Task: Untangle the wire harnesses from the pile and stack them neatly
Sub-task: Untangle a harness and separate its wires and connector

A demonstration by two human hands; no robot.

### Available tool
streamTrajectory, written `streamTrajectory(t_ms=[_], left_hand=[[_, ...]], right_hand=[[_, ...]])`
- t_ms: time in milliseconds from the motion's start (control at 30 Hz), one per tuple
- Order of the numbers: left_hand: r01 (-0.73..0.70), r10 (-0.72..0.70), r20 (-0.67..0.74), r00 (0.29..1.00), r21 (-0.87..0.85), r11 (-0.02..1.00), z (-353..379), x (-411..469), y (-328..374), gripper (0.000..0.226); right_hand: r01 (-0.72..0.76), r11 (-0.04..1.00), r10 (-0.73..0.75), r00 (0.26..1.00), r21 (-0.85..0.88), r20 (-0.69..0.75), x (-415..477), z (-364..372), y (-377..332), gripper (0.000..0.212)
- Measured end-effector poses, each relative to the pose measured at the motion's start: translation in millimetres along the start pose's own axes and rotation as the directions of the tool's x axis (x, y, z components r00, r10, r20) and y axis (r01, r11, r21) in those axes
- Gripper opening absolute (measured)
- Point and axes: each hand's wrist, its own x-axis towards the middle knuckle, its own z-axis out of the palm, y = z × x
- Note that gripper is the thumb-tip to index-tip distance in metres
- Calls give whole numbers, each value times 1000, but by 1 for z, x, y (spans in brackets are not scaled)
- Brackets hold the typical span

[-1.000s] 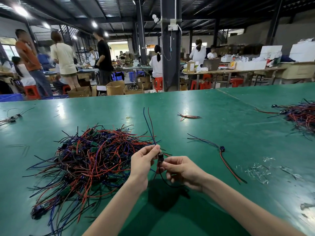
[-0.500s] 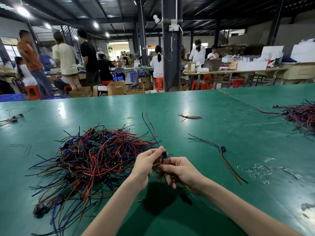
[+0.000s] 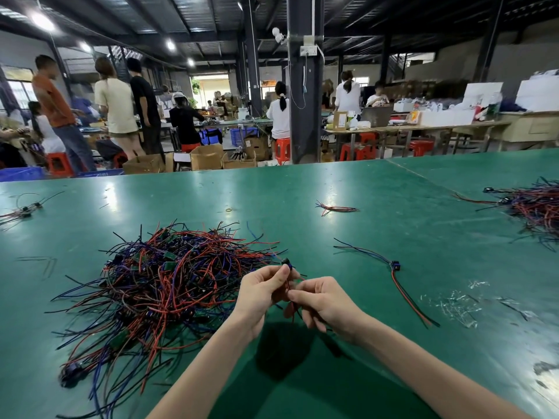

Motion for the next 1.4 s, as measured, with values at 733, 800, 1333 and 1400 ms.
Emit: streamTrajectory(t_ms=[733,800,1333,1400], left_hand=[[-147,142,-139,980,-27,989,-10,7,9,14],[-156,144,-193,970,-49,986,-14,10,12,15],[-202,247,-269,931,185,962,-38,25,3,14],[-194,249,-290,924,204,959,-43,27,2,12]], right_hand=[[-28,994,37,996,-106,86,2,10,10,22],[-49,987,70,988,-153,136,1,12,12,21],[-62,959,116,976,-275,183,-2,13,10,23],[-46,971,89,980,-234,178,0,13,10,21]])
